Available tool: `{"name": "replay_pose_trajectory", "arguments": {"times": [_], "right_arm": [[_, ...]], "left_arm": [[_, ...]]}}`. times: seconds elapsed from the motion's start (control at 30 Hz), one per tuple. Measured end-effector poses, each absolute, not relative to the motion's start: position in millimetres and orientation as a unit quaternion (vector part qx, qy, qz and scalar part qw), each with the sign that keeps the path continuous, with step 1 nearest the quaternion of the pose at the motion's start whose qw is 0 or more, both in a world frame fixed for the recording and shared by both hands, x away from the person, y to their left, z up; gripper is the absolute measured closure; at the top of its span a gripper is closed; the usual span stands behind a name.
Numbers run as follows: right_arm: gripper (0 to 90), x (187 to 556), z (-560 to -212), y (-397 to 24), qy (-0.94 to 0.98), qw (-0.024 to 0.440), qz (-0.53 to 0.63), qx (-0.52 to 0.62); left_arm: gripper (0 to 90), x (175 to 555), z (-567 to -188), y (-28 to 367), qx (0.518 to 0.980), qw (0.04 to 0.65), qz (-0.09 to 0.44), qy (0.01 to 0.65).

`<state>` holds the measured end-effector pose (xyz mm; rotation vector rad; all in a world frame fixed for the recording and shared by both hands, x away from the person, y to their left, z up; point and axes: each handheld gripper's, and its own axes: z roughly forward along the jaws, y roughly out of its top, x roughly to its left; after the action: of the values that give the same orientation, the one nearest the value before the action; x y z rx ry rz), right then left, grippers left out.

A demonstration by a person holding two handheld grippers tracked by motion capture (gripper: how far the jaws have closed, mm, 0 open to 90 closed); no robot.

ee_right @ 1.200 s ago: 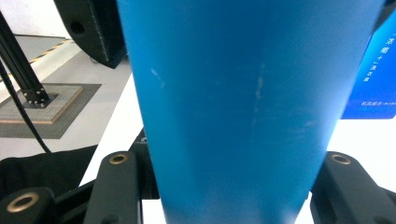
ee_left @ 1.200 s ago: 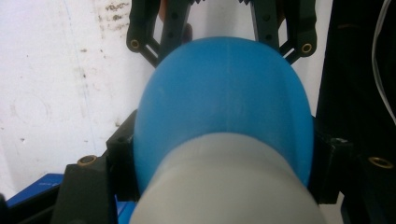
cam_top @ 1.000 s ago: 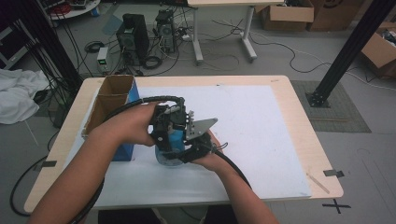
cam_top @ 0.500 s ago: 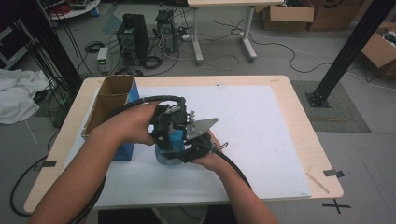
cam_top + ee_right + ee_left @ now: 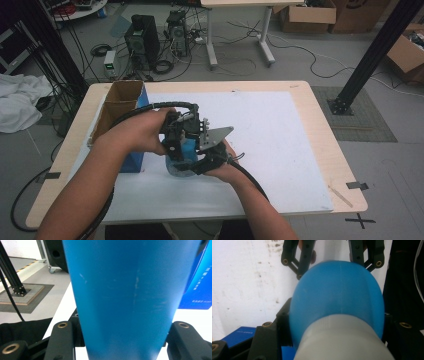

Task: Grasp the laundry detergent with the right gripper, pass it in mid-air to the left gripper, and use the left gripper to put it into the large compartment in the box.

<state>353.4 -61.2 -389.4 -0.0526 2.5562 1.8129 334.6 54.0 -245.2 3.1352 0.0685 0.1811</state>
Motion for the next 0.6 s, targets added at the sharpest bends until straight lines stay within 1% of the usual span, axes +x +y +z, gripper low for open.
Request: {"name": "replay_pose_trajectory", "arguments": {"times": [0.2,0.27,0.33,0.4,0.47,0.6], "right_arm": [[43.2,355,-384,-64,0.809,0.003,0.587,-0.012],[40.9,356,-383,-66,0.804,0.000,0.594,-0.007],[32.6,356,-382,-69,0.798,-0.001,0.603,0.001],[29.1,356,-381,-73,0.792,0.000,0.610,0.004],[28.0,355,-380,-77,0.789,-0.001,0.614,0.006],[17.3,355,-379,-83,0.794,-0.002,0.608,0.019]], "left_arm": [[38.9,336,-239,52,0.998,0.004,0.062,0.021],[38.8,336,-238,51,0.998,0.003,0.063,0.021],[38.8,336,-239,50,0.998,0.001,0.066,0.020],[38.8,337,-239,51,0.998,0.001,0.066,0.021],[38.8,338,-239,51,0.998,0.002,0.064,0.023],[38.8,341,-237,53,0.998,0.002,0.062,0.030]]}}
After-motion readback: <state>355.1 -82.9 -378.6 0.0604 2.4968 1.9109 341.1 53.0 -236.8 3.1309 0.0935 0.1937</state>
